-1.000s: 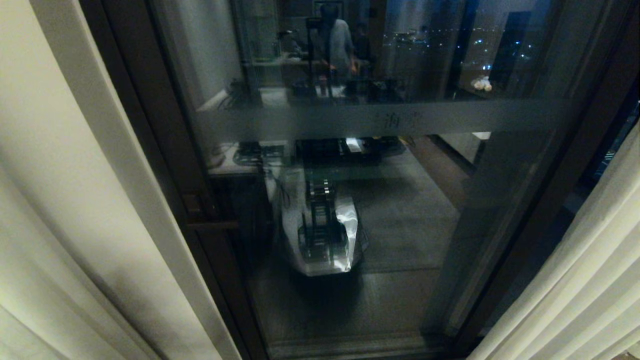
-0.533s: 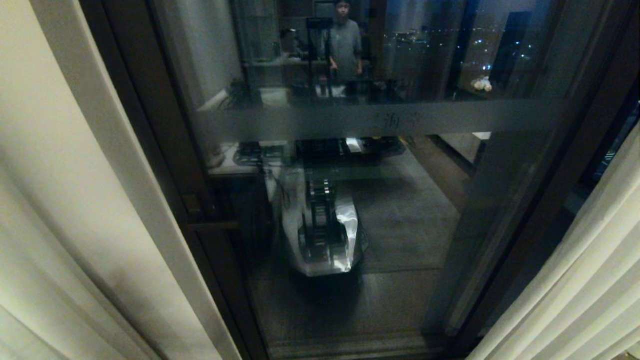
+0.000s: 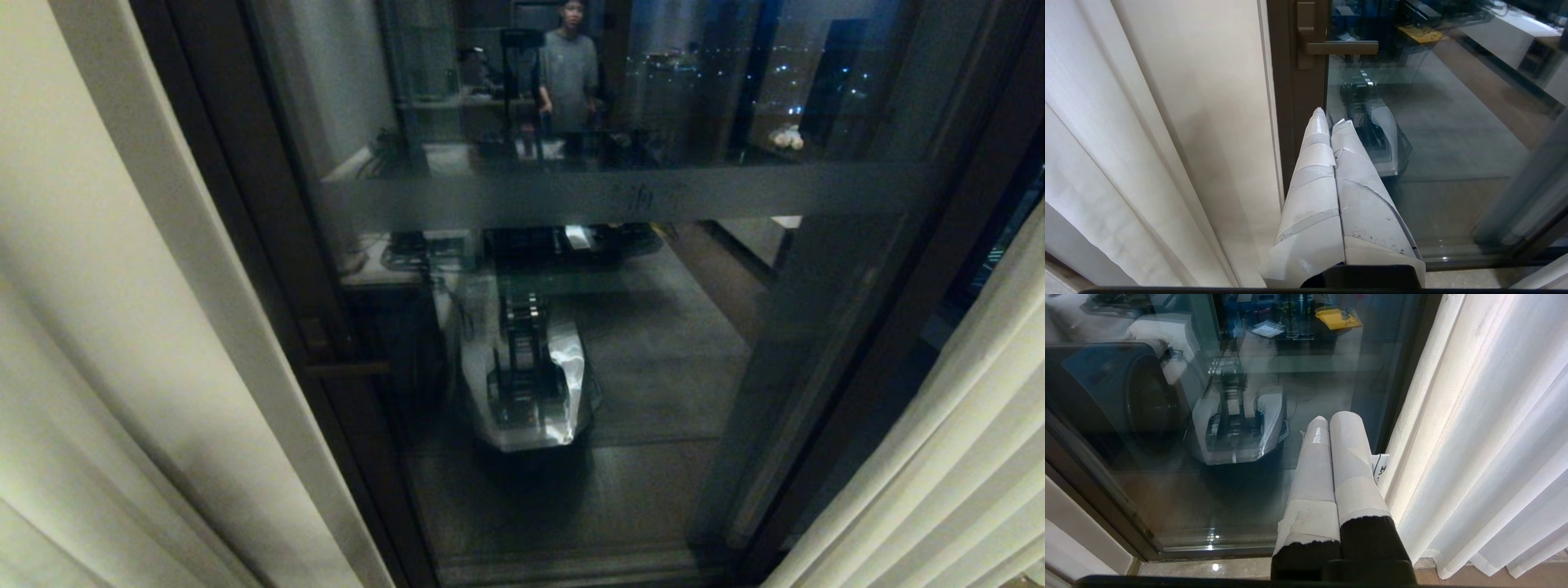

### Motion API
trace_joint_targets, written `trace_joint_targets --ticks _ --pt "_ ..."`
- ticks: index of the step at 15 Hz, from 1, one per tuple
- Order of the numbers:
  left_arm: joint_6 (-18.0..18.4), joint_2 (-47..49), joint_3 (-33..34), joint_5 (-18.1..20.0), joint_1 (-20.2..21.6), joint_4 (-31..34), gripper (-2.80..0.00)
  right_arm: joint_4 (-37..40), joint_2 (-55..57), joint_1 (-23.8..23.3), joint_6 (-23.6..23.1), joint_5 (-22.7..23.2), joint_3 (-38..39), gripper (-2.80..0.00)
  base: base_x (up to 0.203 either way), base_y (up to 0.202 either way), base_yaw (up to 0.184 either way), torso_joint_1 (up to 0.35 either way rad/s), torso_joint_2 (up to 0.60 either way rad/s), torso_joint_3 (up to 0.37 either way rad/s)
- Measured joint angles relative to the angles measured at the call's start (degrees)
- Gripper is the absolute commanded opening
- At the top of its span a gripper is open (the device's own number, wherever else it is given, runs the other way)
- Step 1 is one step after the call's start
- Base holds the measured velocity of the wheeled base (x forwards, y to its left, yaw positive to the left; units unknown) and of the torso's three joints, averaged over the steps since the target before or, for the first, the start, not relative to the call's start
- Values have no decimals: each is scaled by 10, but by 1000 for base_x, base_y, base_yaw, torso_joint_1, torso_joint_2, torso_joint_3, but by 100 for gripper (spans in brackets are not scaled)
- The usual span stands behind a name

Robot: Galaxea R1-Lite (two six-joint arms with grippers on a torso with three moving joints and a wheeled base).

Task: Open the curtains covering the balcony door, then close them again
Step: Pull the inner curtains open on both sides

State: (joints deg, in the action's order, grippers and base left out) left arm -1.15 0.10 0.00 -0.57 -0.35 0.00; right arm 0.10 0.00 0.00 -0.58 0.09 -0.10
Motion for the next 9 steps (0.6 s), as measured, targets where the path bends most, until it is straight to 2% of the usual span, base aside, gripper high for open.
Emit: trace_joint_targets --ticks 4,9 --pt "2 0 0 0 0 0 -280 0 0 0 0 0 0 -280 1 -17 3 -2 1 3" --pt "3 0 0 1 0 0 -280 0 0 0 0 0 0 -280 0 -177 0 5 1 1"
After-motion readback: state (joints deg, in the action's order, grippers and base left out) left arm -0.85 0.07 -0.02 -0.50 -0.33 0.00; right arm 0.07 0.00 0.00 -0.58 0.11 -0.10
